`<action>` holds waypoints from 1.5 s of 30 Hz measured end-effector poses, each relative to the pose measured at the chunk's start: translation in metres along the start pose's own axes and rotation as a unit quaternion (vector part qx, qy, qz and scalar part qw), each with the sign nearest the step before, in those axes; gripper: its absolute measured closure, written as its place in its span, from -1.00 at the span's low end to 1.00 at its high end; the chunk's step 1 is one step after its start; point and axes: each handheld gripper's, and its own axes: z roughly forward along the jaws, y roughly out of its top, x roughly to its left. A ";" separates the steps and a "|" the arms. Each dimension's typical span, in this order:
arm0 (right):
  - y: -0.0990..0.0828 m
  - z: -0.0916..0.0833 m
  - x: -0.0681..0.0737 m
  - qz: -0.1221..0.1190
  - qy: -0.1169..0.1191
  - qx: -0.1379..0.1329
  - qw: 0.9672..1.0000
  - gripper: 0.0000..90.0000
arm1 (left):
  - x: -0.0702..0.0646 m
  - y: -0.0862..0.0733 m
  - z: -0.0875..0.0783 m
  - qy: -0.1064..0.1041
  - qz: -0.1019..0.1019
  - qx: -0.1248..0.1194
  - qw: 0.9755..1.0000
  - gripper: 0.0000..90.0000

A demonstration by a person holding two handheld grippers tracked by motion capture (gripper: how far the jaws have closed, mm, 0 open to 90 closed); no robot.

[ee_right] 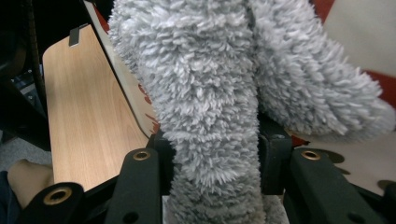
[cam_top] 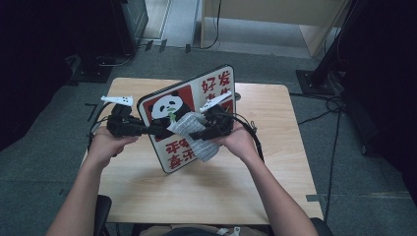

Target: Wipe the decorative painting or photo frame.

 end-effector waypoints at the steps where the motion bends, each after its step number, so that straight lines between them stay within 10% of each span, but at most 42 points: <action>1: -0.001 0.001 0.000 0.002 0.001 0.000 1.000 0.36 | 0.000 0.000 0.000 0.000 0.000 0.000 1.000 0.64; 45: -0.057 0.045 -0.011 0.045 0.016 0.055 0.997 0.37 | -0.001 0.000 0.001 0.000 0.002 0.002 1.000 0.63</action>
